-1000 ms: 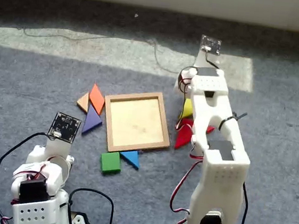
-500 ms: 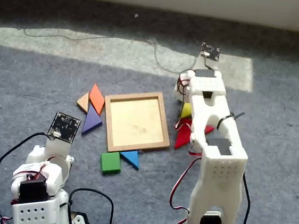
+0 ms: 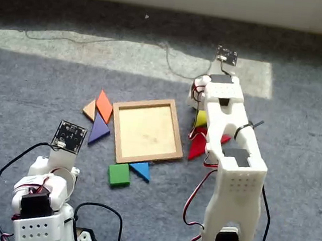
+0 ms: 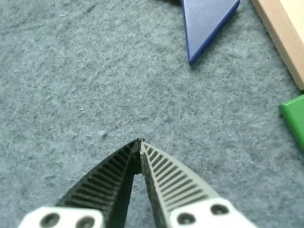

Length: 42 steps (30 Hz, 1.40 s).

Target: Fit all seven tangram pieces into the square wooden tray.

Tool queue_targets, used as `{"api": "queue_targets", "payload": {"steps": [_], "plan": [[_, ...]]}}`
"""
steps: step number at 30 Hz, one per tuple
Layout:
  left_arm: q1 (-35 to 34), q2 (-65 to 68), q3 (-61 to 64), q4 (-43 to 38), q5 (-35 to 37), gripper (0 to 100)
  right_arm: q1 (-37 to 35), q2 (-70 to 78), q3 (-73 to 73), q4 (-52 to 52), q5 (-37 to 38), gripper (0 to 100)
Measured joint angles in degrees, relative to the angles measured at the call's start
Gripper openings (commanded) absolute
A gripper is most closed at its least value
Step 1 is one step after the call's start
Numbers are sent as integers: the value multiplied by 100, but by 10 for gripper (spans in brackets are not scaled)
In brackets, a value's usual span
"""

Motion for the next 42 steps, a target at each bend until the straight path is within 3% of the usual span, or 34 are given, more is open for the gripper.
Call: {"api": "queue_targets", "payload": {"steps": [9, 29, 35, 42], "plan": [[0, 0, 0, 0, 0, 11, 141, -9, 0, 0, 0, 214], [0, 0, 0, 0, 0, 11, 158, -721, -167, 844, 668, 211], [0, 0, 0, 0, 0, 11, -255, -1090, -167, 1213, 668, 211], [0, 0, 0, 0, 0, 11, -1266, -1266, -167, 1618, 668, 211]]}}
